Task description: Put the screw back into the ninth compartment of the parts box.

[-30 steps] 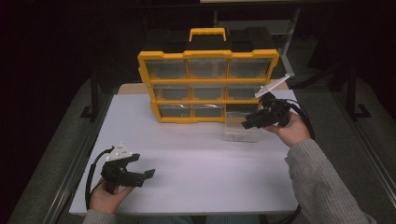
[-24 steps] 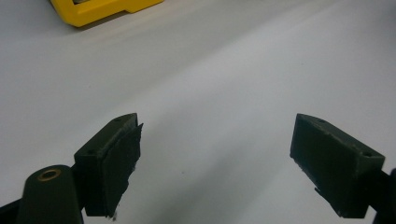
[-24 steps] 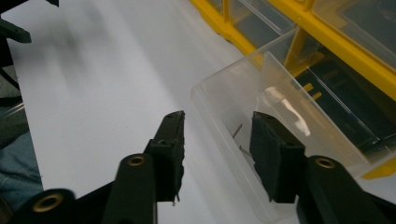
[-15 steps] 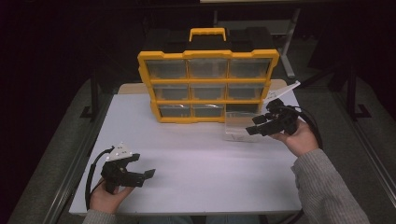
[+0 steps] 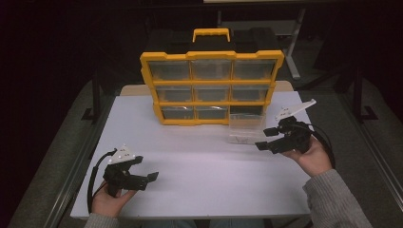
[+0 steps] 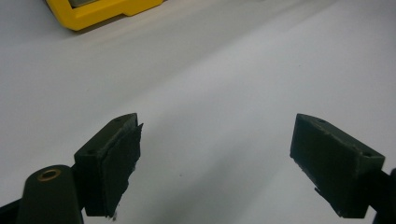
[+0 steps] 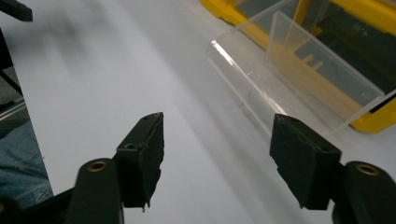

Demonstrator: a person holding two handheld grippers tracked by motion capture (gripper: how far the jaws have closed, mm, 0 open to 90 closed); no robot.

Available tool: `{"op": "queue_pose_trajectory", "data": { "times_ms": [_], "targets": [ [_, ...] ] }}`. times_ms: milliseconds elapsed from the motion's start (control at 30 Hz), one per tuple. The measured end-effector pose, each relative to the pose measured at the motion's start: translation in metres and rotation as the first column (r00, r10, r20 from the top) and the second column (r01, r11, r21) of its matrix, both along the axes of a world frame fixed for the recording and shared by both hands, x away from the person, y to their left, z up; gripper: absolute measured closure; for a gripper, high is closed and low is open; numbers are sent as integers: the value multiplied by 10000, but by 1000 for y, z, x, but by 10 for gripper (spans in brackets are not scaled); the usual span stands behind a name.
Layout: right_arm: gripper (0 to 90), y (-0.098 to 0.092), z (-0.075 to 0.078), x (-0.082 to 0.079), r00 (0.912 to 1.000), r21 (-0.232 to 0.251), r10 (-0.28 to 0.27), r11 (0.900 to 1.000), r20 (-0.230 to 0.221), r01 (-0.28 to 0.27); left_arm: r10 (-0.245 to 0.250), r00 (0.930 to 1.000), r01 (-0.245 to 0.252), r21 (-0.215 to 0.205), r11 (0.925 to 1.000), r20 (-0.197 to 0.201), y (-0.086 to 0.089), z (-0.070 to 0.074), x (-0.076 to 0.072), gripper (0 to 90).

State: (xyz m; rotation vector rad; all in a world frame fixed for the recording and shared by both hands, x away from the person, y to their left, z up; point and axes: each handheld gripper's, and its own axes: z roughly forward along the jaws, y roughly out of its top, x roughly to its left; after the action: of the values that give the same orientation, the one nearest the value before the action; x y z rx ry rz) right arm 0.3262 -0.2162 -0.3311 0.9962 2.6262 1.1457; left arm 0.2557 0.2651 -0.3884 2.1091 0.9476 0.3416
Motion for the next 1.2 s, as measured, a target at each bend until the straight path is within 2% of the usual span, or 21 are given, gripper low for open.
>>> {"op": "queue_pose_trajectory", "data": {
  "times_ms": [33, 267, 633, 1000, 1200],
  "targets": [
    [329, 0, -2, -2, 10000, -28, -18, 10000, -64, 18, 45, 10000, -45, -90, 9999, 28, 0, 0, 0, 157],
    [274, -4, -15, -11, 9999, 7, -104, 9999, -60, 104, -56, 10000, 56, -17, 10000, 74, -1, 0, 0, 157],
    [256, -8, -40, -17, 9979, -54, -466, 9989, -447, 464, -118, 9999, 117, 63, 9999, 7, -1, -2, 1, 156],
    [232, -12, -63, -24, 9956, 105, -670, 9976, -658, 678, -106, 9999, 107, 75, 9999, -125, 0, -4, 0, 157],
    [210, -18, -73, -29, 9929, 283, -956, 9948, -712, 978, -106, 9997, 108, 101, 9999, -235, -1, -6, 1, 157]
  ]
}}
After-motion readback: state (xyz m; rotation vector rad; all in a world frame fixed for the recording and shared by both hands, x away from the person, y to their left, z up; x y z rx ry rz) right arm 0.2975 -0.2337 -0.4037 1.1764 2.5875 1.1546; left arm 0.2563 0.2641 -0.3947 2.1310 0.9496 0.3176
